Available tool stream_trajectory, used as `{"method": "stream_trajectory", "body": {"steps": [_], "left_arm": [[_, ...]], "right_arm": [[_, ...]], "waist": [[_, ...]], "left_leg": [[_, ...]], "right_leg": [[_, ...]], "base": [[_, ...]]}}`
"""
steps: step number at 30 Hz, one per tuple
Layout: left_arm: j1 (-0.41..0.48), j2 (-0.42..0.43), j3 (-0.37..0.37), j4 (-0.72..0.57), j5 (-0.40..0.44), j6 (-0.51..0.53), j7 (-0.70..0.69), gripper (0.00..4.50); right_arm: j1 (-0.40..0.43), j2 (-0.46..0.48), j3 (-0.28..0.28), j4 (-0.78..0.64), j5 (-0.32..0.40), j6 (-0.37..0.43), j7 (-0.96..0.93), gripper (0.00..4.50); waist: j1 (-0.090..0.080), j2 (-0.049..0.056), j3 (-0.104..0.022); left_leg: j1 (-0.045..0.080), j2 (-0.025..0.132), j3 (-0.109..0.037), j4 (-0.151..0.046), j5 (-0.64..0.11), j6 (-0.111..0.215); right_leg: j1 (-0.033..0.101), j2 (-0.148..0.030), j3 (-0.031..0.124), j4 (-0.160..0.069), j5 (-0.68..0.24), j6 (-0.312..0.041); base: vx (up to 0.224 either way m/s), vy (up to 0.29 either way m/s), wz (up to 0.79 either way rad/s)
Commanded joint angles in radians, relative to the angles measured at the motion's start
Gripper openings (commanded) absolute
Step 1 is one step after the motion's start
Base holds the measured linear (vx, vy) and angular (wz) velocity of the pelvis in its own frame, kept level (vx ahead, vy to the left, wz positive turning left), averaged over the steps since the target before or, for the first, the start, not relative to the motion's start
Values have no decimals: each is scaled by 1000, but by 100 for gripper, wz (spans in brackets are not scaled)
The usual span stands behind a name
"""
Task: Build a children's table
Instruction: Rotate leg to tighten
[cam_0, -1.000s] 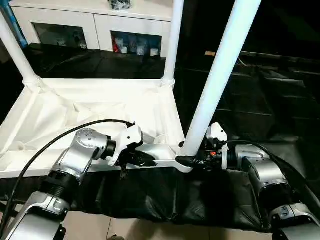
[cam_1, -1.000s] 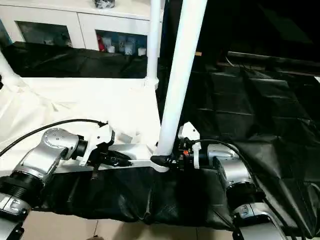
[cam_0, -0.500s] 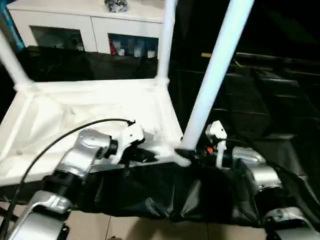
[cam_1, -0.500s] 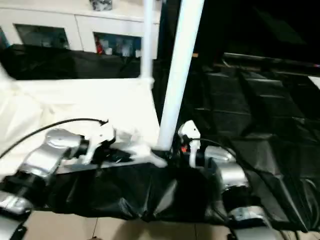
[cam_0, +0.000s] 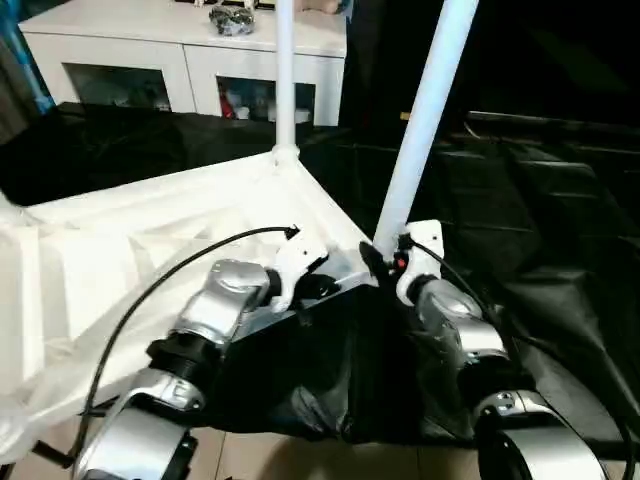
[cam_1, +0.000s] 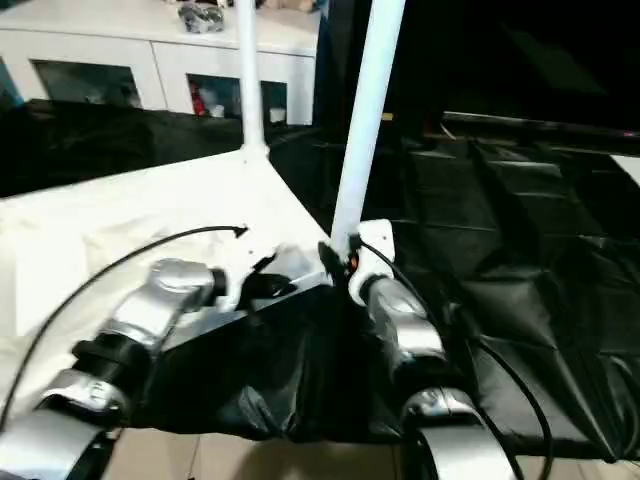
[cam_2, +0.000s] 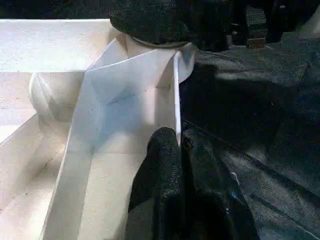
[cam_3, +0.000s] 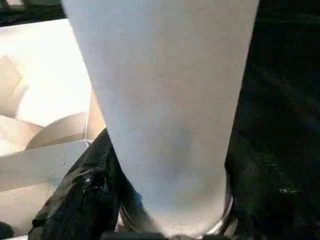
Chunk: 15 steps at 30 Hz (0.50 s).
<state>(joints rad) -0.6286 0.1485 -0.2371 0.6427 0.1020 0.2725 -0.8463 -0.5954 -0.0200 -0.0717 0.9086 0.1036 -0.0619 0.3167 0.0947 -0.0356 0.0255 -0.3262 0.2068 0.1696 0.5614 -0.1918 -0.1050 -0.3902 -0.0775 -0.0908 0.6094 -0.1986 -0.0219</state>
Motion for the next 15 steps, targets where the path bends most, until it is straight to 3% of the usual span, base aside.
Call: {"method": "stream_trajectory", "body": {"steps": [1,6,8,12,15], "left_arm": [[-4,-81,-50,0,-31,-17,-8,0],[16,-31,-40,-26,-45,-44,-65,0],[35,10,-38,-54,-57,-56,-122,0],[60,80,-34,-93,-84,-81,-236,0],[69,119,-36,-109,-94,-97,-302,0]], "right_arm": [[2,58,91,35,-51,16,72,311],[19,1,99,10,-37,-3,215,353],[38,-57,131,-10,-49,-34,317,374],[63,-137,151,-62,-23,-40,495,374],[78,-177,159,-99,2,-25,618,374]], "waist": [[1,-2,-37],[0,-4,-40],[2,-8,-41],[-1,-10,-39],[-1,-8,-37]], "left_leg": [[-13,23,-1,-65,-202,40],[-20,24,-1,-61,-179,62],[-23,23,0,-58,-158,72],[-25,22,2,-56,-142,100],[-21,27,1,-58,-156,97]], "right_leg": [[41,-72,58,-87,-271,-147],[47,-72,57,-82,-219,-161],[50,-72,55,-78,-194,-170],[51,-71,55,-77,-176,-178],[47,-70,55,-79,-198,-186]], "base": [[0,0,0],[0,0,0],[0,0,0],[0,0,0],[0,0,0]]}}
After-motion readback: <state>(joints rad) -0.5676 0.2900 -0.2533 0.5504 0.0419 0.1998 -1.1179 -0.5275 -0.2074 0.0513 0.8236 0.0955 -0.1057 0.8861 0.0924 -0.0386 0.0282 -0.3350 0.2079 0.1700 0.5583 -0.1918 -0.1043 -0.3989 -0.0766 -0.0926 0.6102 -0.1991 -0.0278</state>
